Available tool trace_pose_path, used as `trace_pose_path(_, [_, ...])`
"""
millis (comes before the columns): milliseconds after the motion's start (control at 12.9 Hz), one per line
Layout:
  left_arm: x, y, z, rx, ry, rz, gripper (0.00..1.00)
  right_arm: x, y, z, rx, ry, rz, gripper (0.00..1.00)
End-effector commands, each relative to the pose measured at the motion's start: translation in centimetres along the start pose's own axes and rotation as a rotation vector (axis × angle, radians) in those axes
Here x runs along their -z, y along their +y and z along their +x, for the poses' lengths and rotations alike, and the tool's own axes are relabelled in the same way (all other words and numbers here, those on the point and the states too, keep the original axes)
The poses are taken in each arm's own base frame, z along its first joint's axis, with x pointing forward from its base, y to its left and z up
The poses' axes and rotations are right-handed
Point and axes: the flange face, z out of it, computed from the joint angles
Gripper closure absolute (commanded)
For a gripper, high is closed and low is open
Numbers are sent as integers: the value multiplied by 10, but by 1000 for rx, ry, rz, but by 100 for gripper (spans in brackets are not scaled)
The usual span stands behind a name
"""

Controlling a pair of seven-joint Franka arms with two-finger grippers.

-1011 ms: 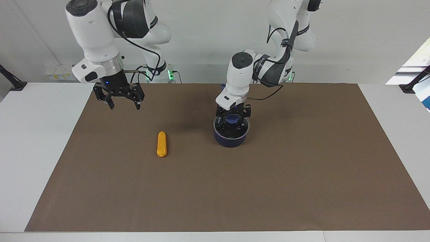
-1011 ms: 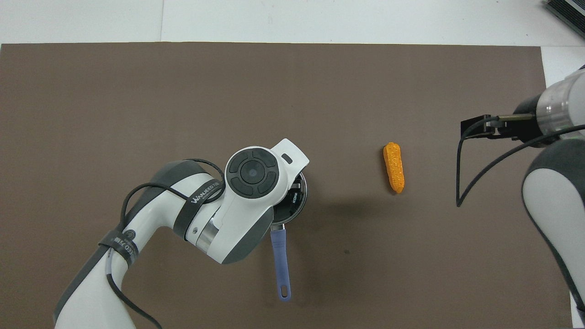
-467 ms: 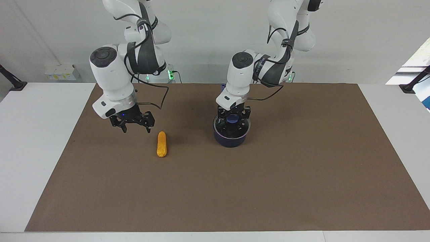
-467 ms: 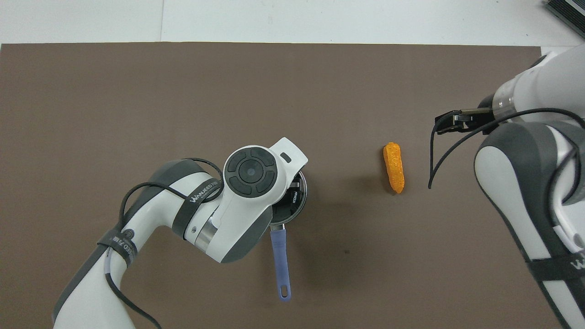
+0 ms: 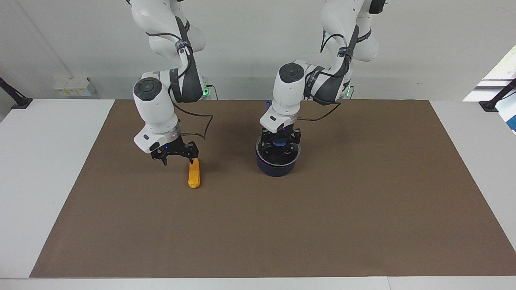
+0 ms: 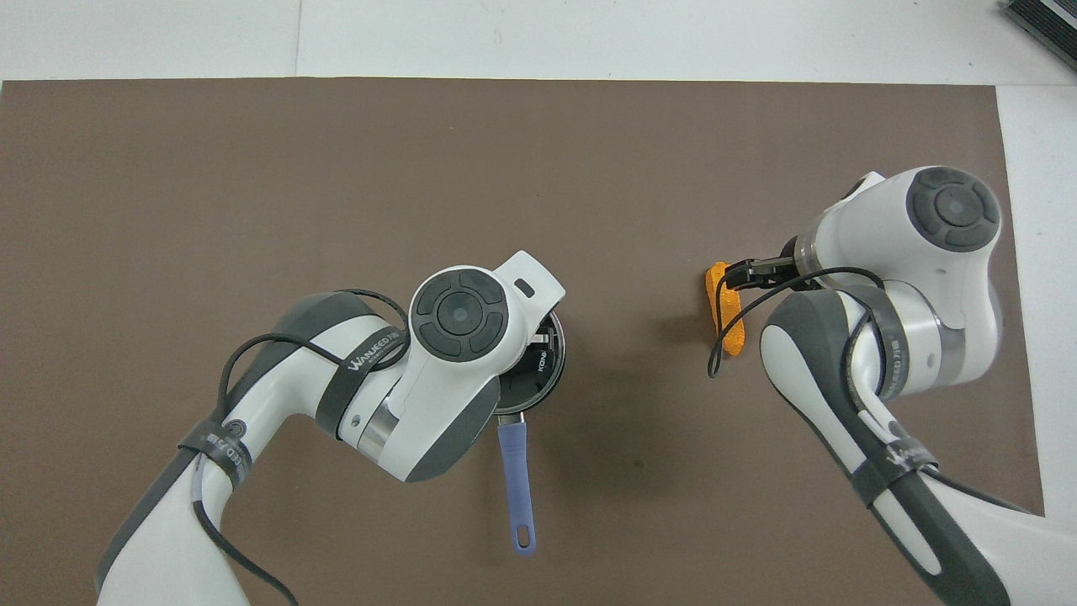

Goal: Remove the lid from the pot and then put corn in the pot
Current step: 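Grasp the lid knob with the left gripper while the right gripper reaches the corn, then lift the lid with the left gripper while the right gripper grasps the corn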

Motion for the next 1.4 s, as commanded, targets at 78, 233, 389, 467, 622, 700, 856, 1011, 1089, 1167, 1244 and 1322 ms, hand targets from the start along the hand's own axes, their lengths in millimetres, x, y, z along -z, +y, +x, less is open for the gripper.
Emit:
trace_pose_path(78, [20,-19,17,28,24,4,100,-36,-6,2,32,16,10,0])
trace_pose_path(233, [26,-34,25,49,30,4,100,-61,-13,-1,50,19,10,0])
trace_pose_path(389, [32,-56,37,61,32,8,100,-74,-21,-2,62,28,13,0])
trace_pose_path(467, [32,-68,42,59,26,13,100,-77,-21,-2,65,25,13,0])
trace_pose_path(622, [35,-92,52,53,20,19,100,-78,-21,-3,80,24,12,15])
trace_pose_path(700, [34,-107,58,30,17,23,100,-80,-21,-3,81,20,12,32])
trace_pose_path(856, [32,-139,66,0,-9,36,100,-81,-21,-3,82,16,12,37])
trace_pose_path(1011, [28,-176,76,-32,-20,39,100,-81,-21,-3,81,16,12,37])
trace_pose_path(1089, [25,-201,81,-61,-28,41,100,-82,-21,-3,79,15,11,47])
trace_pose_path(1167, [22,-222,85,-87,-30,40,100,-82,-21,-3,79,16,12,55])
trace_pose_path(1244, [21,-242,89,-115,-27,39,100,-82,-21,-3,77,16,13,66])
trace_pose_path(1322, [19,-262,93,-132,-24,38,100,-82,-21,-3,75,18,13,71])
